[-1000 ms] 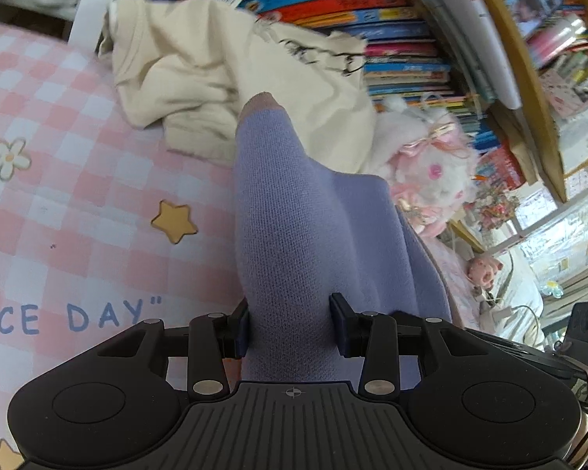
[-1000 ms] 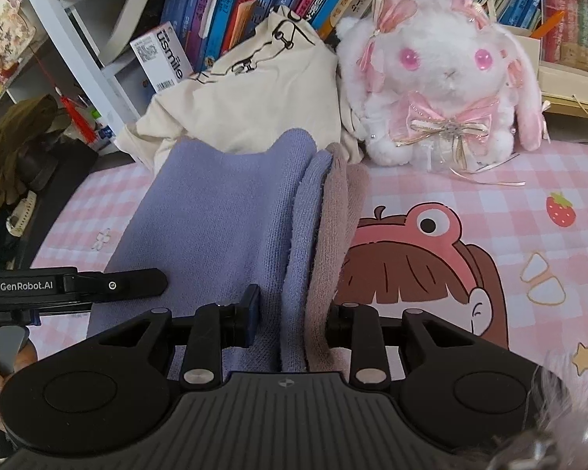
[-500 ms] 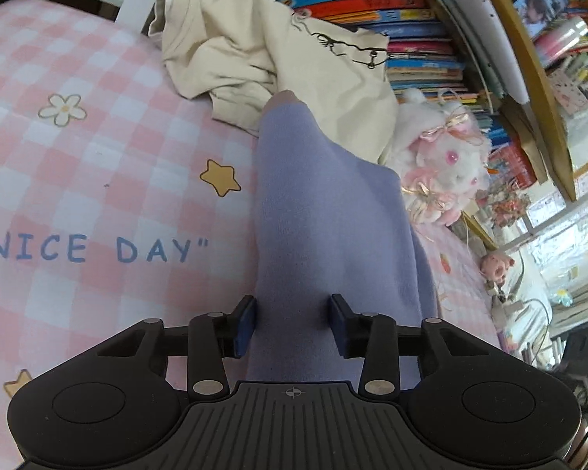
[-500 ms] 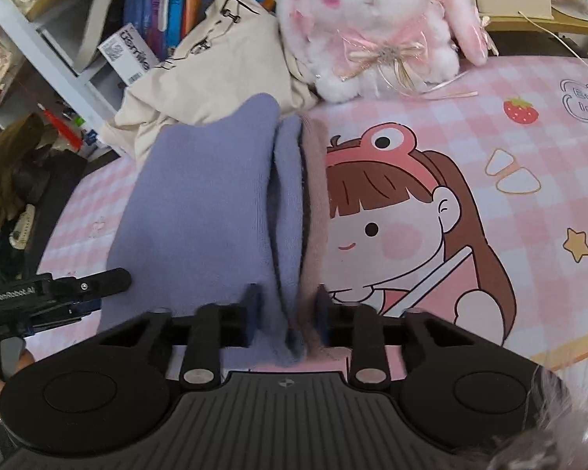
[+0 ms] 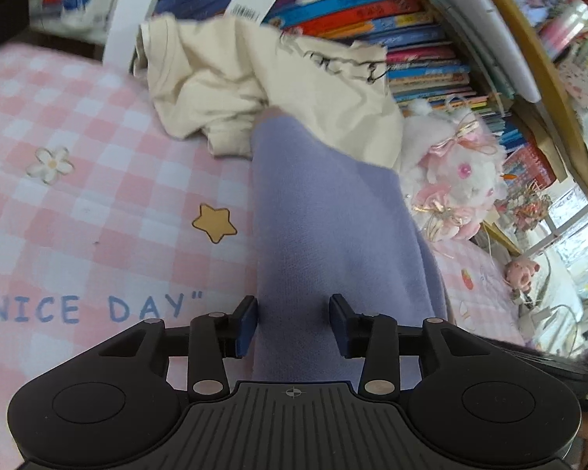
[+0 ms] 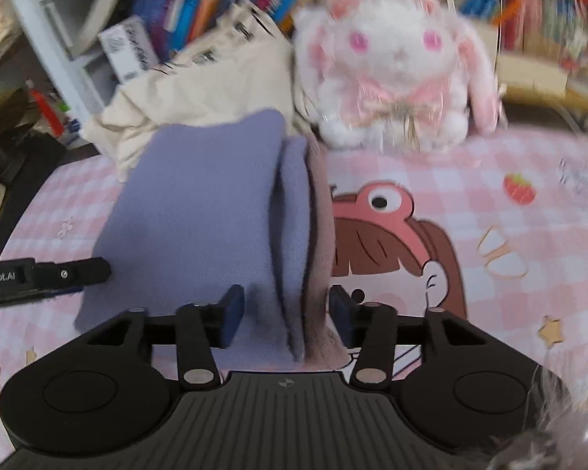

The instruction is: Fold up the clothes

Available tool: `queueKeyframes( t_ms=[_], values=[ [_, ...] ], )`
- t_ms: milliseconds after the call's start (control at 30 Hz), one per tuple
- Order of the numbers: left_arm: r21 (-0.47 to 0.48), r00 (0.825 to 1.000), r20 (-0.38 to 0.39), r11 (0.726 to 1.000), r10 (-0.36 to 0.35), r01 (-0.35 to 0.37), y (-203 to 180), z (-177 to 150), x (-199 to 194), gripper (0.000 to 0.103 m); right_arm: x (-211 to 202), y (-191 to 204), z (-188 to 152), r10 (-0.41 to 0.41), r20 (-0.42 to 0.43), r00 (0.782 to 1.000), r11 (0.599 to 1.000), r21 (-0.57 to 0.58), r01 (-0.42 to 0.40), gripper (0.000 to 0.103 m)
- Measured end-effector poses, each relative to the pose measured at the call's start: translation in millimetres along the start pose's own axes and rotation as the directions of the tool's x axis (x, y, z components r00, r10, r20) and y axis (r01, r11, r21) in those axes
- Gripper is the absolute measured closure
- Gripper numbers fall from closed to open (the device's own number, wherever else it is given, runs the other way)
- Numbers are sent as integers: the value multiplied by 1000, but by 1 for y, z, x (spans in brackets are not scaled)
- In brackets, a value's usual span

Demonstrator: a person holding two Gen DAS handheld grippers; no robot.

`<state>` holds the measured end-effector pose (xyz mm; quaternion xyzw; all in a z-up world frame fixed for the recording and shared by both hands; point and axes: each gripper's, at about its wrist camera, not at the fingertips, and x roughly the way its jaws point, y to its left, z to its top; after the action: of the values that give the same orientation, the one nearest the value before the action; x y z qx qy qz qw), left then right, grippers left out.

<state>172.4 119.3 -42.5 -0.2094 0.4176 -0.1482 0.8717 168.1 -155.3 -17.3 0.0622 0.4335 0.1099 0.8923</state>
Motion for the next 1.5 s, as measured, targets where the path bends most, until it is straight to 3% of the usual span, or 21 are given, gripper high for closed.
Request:
queueKeyframes(
  t_ms=[267,467,667,833,1033,1500],
  values=[
    [139,996,91,990,24,-37,-36,-41,-56,53,-57,21,-40,-3,66,998,994,-105,9,41],
    [228,985,127,963,118,-145,-59,-79,-84,42,-88,28,-67,-15,85,996,995,-101,24,31],
    [246,975,138,948,172,-202,-63,-99,-92,33,-108,32,-97,-69,110,992,992,-101,80,17],
    [259,965,148,933,215,-248,-66,-115,-98,15,-118,34,-120,-106,124,987,990,-80,116,14],
    [275,951,160,913,266,-302,-70,-134,-106,15,-123,36,-136,-123,119,985,989,-67,132,11],
    [259,947,179,916,265,-305,-68,-136,-112,5,-122,41,-140,-151,126,980,984,-77,161,4]
  ],
)
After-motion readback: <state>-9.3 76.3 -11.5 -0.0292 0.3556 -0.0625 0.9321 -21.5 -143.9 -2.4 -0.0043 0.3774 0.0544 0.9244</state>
